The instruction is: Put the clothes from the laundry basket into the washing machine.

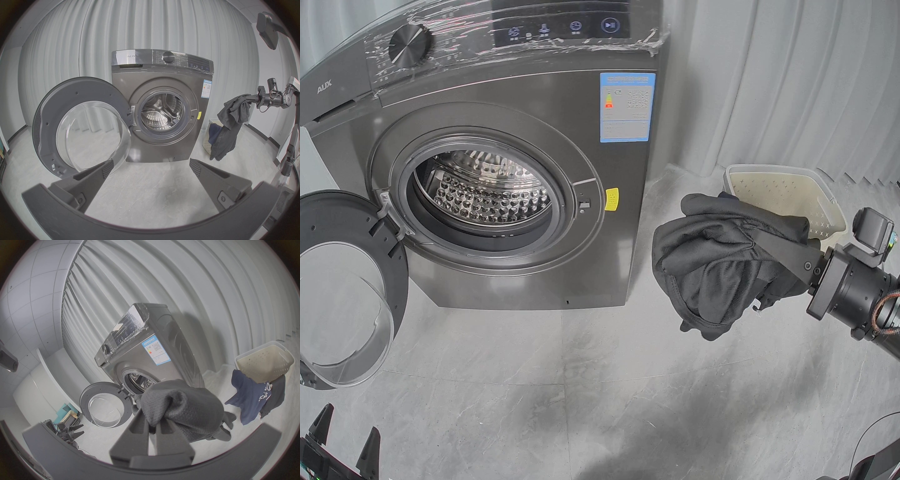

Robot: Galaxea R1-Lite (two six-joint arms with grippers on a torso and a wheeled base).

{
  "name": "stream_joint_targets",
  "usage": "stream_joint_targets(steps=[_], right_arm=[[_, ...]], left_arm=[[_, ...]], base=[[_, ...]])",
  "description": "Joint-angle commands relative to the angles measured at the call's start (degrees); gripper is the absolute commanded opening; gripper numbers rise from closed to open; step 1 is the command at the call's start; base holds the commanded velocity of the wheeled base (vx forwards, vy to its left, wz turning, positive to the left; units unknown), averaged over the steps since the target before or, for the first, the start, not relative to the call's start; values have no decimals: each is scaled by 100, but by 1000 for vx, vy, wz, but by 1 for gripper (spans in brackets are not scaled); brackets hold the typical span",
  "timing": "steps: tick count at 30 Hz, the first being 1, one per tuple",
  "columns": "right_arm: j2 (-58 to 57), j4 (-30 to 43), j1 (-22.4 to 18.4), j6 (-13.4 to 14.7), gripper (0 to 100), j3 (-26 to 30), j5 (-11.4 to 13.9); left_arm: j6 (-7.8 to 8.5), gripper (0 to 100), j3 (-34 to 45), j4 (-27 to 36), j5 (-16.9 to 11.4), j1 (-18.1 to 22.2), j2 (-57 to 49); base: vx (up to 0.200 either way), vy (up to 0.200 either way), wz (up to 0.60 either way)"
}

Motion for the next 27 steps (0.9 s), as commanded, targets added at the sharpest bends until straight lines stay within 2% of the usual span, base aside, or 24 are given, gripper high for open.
stream_joint_targets(steps=[1, 7, 13, 27], right_arm=[[20, -3, -30, 10, 0, 30, 11], [56, -3, -171, 2, 0, 109, 37], [91, -3, -171, 10, 0, 109, 28], [117, -3, -224, 10, 0, 118, 20]], left_arm=[[-2, 100, 75, -3, -2, 3, -66], [-11, 100, 75, -3, 7, 3, -66], [-2, 100, 75, -3, 7, 3, -66], [-2, 100, 84, -3, 7, 3, -66]], base=[[0, 0, 0], [-200, 0, 0], [0, 0, 0], [0, 200, 0]])
